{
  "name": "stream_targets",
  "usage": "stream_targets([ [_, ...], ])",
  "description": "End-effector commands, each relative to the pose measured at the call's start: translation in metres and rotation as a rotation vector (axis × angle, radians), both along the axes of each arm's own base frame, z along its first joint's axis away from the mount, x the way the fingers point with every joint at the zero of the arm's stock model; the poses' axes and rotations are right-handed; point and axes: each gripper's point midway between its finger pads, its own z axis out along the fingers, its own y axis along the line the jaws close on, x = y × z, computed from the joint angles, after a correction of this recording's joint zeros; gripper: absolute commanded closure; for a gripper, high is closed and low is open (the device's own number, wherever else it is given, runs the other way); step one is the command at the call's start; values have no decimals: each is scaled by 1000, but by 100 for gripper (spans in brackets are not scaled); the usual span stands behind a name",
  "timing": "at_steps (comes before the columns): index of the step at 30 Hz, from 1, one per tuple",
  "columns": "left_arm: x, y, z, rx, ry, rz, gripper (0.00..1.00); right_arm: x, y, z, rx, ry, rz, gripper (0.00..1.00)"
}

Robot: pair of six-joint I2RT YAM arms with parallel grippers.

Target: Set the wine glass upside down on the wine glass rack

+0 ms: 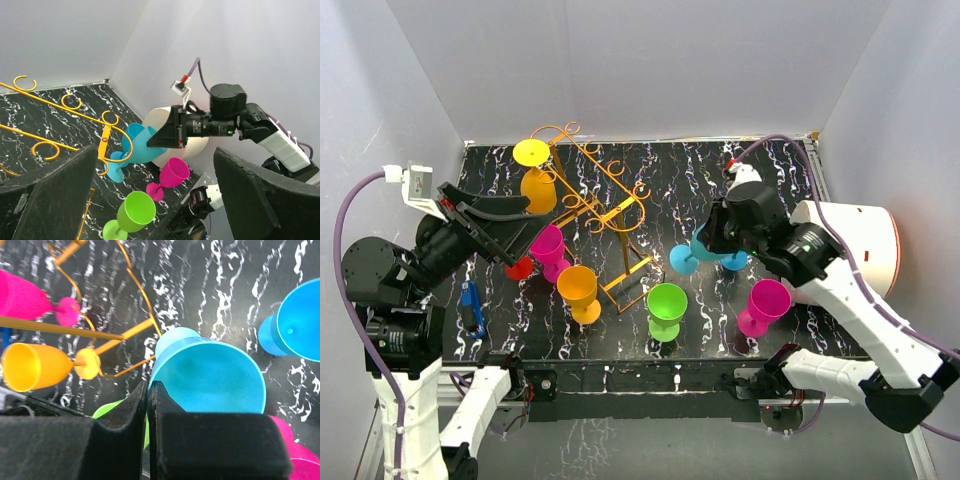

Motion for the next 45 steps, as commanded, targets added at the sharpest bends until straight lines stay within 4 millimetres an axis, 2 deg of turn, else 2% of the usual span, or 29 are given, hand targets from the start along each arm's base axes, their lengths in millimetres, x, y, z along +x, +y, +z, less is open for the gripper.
stream_targets([
  [1, 5, -10, 6, -58, 36, -83, 1, 2, 7, 83, 172, -231, 31, 100],
  [7, 19, -22, 0, -131, 138, -203, 1, 5, -25, 152, 345, -519, -120, 100],
  [13, 34, -29, 14, -228, 157, -293, 2, 0, -45, 205, 545, -728, -210, 100],
  [18, 46, -31, 25, -307, 154, -344, 2, -1, -51, 229, 638, -825, -242, 100],
  [24, 60, -42, 35, -358, 130, -341, 1, -10, -44, 256, 771, -898, -189, 100],
  [27, 66, -62, 41, -390, 120, -355, 1, -16, -40, 269, 849, -924, -156, 100],
  [31, 67, -108, 41, -422, 160, -444, 1, -21, -38, 283, 920, -947, -133, 100],
  [35, 70, -127, 51, -426, 118, -403, 1, -27, -38, 292, 972, -958, -118, 100],
  [38, 79, -130, 57, -485, 124, -362, 5, -30, -38, 295, 1005, -958, -103, 100],
  [39, 78, -132, 60, -519, 112, -372, 10, -33, -36, 296, 1011, -963, -83, 100],
  [41, 79, -135, 63, -585, 106, -388, 17, -41, -28, 302, 1013, -993, -10, 100],
  [45, 81, -145, 72, -630, 88, -392, 23, -49, -12, 309, 1006, -1004, 97, 100],
])
